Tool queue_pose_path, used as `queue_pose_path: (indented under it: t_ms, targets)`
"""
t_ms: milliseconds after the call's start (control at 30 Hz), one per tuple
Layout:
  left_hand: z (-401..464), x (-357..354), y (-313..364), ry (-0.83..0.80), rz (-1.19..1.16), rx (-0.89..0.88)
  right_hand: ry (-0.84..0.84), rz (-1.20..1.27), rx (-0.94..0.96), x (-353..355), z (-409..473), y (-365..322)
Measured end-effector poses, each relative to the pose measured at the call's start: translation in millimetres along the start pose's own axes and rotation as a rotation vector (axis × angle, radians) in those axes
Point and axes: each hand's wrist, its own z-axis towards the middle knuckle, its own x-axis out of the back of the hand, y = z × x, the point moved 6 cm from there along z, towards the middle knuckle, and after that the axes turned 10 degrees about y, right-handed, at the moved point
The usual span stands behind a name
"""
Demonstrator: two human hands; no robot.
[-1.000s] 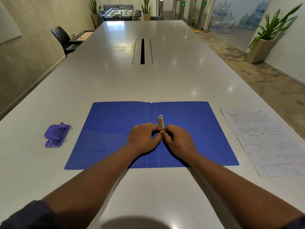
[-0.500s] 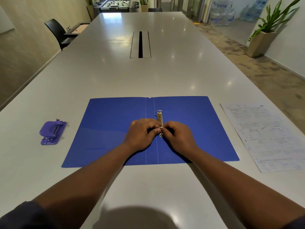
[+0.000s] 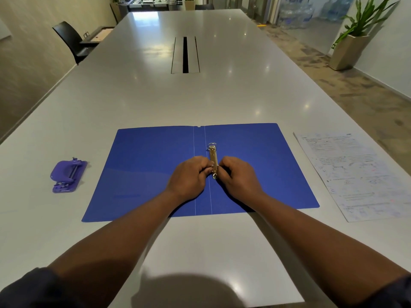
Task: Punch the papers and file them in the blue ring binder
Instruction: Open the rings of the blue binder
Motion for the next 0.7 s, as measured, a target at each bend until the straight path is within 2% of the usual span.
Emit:
queue_pose_path:
  t_ms: [500, 700]
  targets:
    - [-2.6, 0.9, -4.2, 0.018, -0.045, -0.014, 0.023, -0.008, -0.064, 1.0, 1.3, 7.3]
    - [0.9, 0.5, 2.8, -0.025, 0.058, -0.095, 0.023, 0.032, -0.098, 4.9, 1.4, 7.2]
